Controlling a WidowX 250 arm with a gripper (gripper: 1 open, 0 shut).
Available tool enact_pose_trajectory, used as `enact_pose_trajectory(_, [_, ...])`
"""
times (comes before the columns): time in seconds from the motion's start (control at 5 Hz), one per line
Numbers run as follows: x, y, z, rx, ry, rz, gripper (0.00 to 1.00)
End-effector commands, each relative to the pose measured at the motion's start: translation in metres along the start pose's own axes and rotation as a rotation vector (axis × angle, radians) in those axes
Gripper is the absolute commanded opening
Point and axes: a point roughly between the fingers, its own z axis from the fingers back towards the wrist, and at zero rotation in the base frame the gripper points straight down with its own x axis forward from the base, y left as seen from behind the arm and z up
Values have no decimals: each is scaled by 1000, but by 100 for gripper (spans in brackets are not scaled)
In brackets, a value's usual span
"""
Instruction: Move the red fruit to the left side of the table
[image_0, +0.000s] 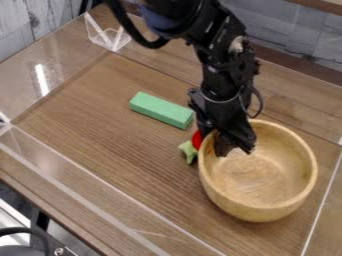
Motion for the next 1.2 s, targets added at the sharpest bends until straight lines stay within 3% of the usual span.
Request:
enact_pose_trajectory(0.0, [-4, -5, -14, -15, 34, 7, 100])
enact_pose_trajectory(0.2, [-3, -5, -18, -15, 34, 64, 0])
enact_pose_trajectory(0.4, [-4, -8, -20, -12, 33, 115, 0])
enact_pose_trajectory(0.6, [-4, -7, -21, -18, 42, 140, 100])
enact_pose_trajectory(0.8, [-4, -8, -20, -20, 47, 160, 0])
enact_pose_trajectory(1.0, [2, -12, -18, -33, 51, 128, 0])
